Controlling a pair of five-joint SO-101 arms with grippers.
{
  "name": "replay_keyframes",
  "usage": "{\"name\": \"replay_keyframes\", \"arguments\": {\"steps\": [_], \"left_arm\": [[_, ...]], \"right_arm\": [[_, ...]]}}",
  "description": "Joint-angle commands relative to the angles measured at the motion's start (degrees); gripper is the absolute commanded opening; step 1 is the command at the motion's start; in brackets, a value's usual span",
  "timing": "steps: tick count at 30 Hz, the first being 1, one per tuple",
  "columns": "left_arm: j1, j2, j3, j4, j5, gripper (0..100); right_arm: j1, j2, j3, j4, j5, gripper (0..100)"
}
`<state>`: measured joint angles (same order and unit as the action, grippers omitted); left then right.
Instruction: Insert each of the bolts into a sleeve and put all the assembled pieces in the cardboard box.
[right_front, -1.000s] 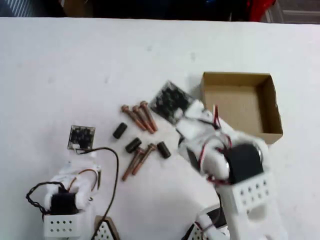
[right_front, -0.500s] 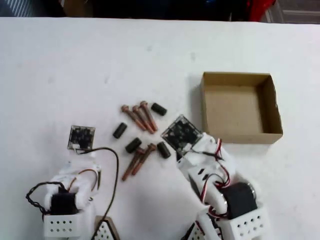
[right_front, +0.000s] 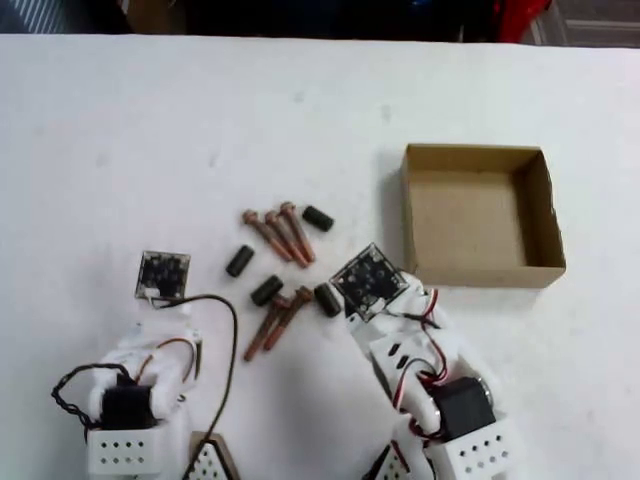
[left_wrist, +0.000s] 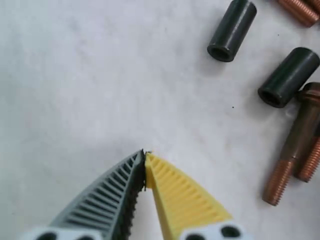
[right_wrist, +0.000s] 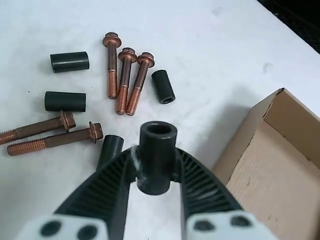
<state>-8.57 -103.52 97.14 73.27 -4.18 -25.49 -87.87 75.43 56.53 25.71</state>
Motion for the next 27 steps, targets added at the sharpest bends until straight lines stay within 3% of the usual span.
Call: {"name": "replay_keyframes", "arguments": {"steps": [1,16,27], "left_arm": [[0.57,-0.66,-0.18,0.35,-0.35,2],[0.57,-0.66,-0.18,0.35,-0.35,2],[0.57,-0.66,-0.18,0.35,-0.35,2]], "right_arm": [[0.48,-3.74,1.49,-1.98,-0.70,1.7],[0.66,-15.52,10.81,-2.15,-0.70,1.6],[9.80,-15.25,17.32,-12.70,-5.54,1.6]]}}
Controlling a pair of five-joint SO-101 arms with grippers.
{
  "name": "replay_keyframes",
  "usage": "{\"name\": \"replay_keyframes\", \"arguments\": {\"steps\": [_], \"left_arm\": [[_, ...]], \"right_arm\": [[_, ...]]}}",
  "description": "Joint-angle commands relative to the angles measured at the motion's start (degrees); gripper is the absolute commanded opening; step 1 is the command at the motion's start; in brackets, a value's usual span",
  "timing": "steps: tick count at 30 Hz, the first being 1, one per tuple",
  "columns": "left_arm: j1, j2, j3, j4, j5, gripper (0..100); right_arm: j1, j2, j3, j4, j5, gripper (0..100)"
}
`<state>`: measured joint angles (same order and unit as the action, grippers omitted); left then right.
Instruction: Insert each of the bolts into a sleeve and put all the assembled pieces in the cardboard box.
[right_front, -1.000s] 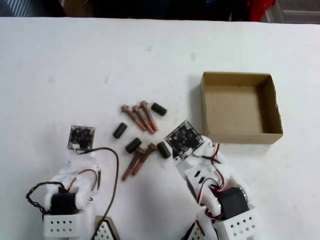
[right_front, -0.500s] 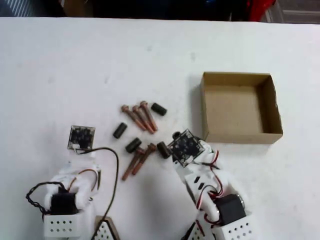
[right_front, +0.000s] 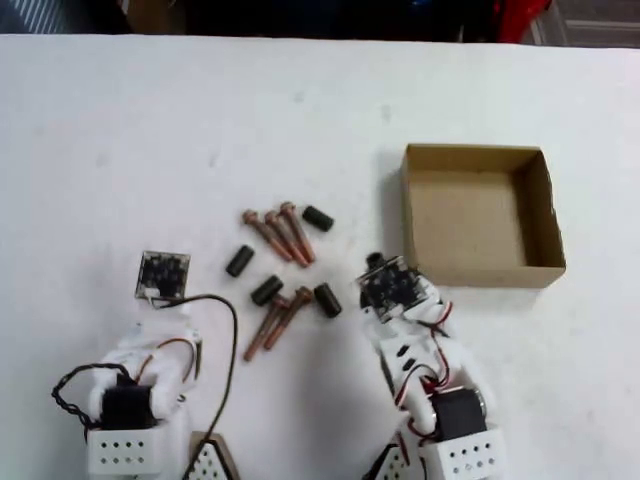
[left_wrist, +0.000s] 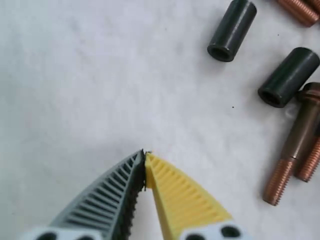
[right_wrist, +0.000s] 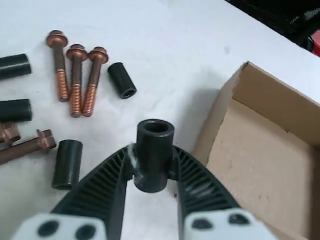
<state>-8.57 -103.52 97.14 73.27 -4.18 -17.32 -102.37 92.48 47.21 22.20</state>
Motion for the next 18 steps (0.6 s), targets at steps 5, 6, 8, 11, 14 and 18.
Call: {"name": "replay_keyframes", "arguments": {"steps": [5,6,8,11,14,18], "left_arm": [[0.57,-0.66,-0.18,0.35,-0.35,2],[0.57,-0.66,-0.18,0.35,-0.35,2],[0.57,-0.66,-0.18,0.35,-0.35,2],[0.57,-0.66,-0.18,0.35,-0.35,2],[0.57,-0.66,-0.18,0.35,-0.35,2],[0.57,-0.66,-0.18,0.35,-0.35,2]], "right_arm": [[1.27,-0.75,0.26,-3.03,-2.02,1.6],[1.27,-0.75,0.26,-3.03,-2.02,1.6],[1.27,-0.75,0.35,-3.03,-2.02,1.6],[1.27,-0.75,0.35,-2.95,-2.02,1.6],[1.27,-0.75,0.35,-2.95,-2.02,1.6],[1.27,-0.75,0.35,-2.95,-2.02,1.6]]}}
